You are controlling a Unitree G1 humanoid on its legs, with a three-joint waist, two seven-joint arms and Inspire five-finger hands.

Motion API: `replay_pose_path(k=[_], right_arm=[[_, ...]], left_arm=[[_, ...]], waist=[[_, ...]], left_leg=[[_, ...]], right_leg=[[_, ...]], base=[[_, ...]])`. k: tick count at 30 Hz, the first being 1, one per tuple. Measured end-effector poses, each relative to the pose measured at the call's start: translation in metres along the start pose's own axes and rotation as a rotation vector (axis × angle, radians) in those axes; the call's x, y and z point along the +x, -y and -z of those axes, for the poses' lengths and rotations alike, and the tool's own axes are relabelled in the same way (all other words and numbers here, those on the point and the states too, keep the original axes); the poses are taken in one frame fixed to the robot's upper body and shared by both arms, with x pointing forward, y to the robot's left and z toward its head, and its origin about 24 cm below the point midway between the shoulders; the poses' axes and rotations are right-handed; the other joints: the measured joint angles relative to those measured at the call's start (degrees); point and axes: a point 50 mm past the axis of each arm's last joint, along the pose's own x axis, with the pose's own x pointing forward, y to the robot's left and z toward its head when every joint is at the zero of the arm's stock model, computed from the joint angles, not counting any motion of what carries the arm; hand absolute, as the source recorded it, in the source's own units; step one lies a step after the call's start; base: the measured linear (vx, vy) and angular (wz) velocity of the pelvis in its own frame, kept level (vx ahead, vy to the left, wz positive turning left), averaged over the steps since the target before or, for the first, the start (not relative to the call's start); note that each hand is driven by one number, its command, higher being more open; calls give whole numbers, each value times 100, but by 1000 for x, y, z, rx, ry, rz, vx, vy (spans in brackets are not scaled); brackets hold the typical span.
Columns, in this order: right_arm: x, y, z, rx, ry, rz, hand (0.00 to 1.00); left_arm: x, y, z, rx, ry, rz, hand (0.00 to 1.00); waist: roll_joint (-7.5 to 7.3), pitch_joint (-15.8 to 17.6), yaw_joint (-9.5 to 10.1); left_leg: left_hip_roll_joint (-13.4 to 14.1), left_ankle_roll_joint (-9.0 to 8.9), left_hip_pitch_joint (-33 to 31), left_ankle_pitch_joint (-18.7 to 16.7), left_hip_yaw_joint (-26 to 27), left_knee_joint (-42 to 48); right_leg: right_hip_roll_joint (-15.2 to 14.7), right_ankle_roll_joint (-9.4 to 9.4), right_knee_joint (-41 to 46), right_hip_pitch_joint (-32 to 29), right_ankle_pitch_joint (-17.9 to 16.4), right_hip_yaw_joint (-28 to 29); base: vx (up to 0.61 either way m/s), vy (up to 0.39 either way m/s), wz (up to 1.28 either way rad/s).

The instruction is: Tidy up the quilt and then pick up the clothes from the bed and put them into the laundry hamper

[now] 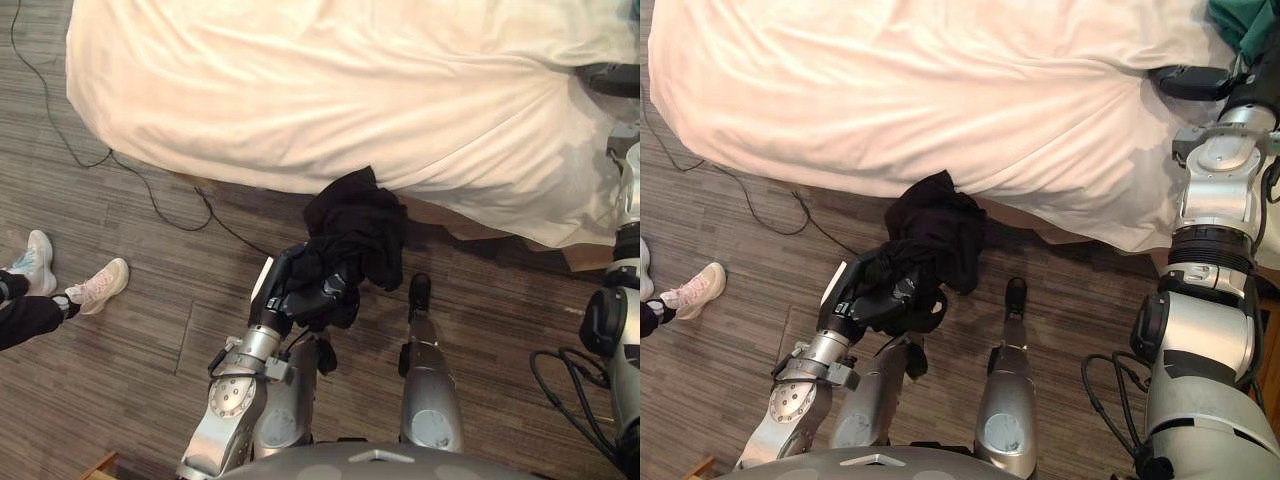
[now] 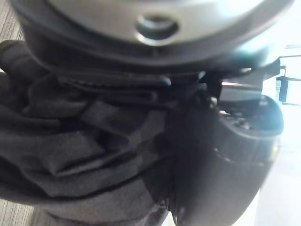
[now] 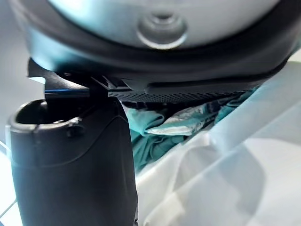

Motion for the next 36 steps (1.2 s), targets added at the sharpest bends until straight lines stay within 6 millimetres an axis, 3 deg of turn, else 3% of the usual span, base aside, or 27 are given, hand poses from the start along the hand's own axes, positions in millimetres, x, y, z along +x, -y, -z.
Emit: replay_pose_path(k=[6, 14, 17, 23, 27, 30, 36], right_arm=[[-8, 12, -16, 12, 105, 54, 100], [-44, 21, -20, 87, 234, 75, 100], [-57, 19, -13, 116, 234, 73, 100], [-64, 13, 4, 141, 170, 71, 100], [-63, 15, 1, 141, 180, 77, 100], [-52, 20, -12, 157, 203, 100, 100], [-1, 50, -15, 134, 90, 179, 100]], left_arm=[[5, 15, -13, -69, 76, 41, 0], [2, 18, -9, -105, 45, 53, 0], [1, 17, -6, -101, 26, 55, 0], [-1, 17, -4, -98, 9, 69, 0], [-4, 16, -2, -97, -3, 65, 0], [-5, 12, -1, -81, -11, 61, 0], [-9, 5, -1, -69, -29, 67, 0]], waist=[[72, 112, -9], [65, 162, -168], [10, 196, -242], [-6, 190, -265], [-7, 189, -279], [-6, 189, -304], [23, 191, -167]], left_leg=[[-9, 12, 250, 15, 23, 1], [32, -60, 585, -100, 42, -2], [75, -60, 677, -100, 53, -2], [175, -65, 759, -101, 63, -2], [192, -79, 721, -112, 98, -2], [194, -89, 538, -105, 137, -2], [183, -54, 232, -22, 172, -2]], right_leg=[[-12, -2, 8, 262, -17, -63], [15, 7, 84, 563, -177, -55], [56, 9, 83, 648, -167, -53], [151, -50, 89, 713, -168, -54], [166, -65, 89, 652, -182, -38], [167, -61, 95, 444, -172, 0], [145, -87, 215, 64, -179, 42]], base=[[39, -6, 1], [-1, -23, -2], [11, -51, -4], [23, -58, -4], [19, -39, -4], [18, -25, -5], [31, -12, 0]])
